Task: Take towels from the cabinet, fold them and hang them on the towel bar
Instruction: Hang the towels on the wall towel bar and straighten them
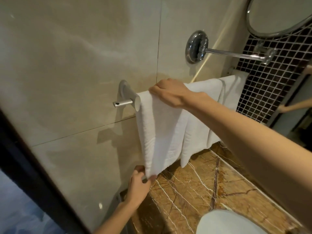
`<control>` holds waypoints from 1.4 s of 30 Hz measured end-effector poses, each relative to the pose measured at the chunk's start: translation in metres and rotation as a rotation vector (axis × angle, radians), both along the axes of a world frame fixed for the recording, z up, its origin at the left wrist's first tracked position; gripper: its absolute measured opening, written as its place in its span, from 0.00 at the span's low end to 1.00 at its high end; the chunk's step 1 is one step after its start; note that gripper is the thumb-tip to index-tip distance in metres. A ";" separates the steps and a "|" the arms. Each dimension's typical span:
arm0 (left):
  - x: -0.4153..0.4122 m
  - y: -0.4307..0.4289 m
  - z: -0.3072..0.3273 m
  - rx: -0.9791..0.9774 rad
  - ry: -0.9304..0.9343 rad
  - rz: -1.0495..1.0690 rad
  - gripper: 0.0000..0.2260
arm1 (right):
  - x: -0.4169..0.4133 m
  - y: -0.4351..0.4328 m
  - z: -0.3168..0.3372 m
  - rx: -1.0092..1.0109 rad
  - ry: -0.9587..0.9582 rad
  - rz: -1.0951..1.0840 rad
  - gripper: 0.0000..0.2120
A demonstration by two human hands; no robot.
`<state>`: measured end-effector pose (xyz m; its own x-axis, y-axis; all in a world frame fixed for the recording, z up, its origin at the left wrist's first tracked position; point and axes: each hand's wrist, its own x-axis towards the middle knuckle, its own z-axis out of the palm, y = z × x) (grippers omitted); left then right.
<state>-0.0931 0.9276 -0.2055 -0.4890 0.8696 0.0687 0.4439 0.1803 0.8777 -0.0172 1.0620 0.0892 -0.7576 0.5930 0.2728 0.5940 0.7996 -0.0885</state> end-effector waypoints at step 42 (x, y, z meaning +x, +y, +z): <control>-0.005 0.005 -0.006 0.061 -0.346 0.226 0.07 | 0.023 -0.021 -0.001 0.067 0.124 0.143 0.18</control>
<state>-0.0980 0.9329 -0.2113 -0.6704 0.7370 -0.0857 0.0756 0.1828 0.9802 0.0058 1.0408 0.0882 -0.7907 0.4596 0.4044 0.4621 0.8814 -0.0980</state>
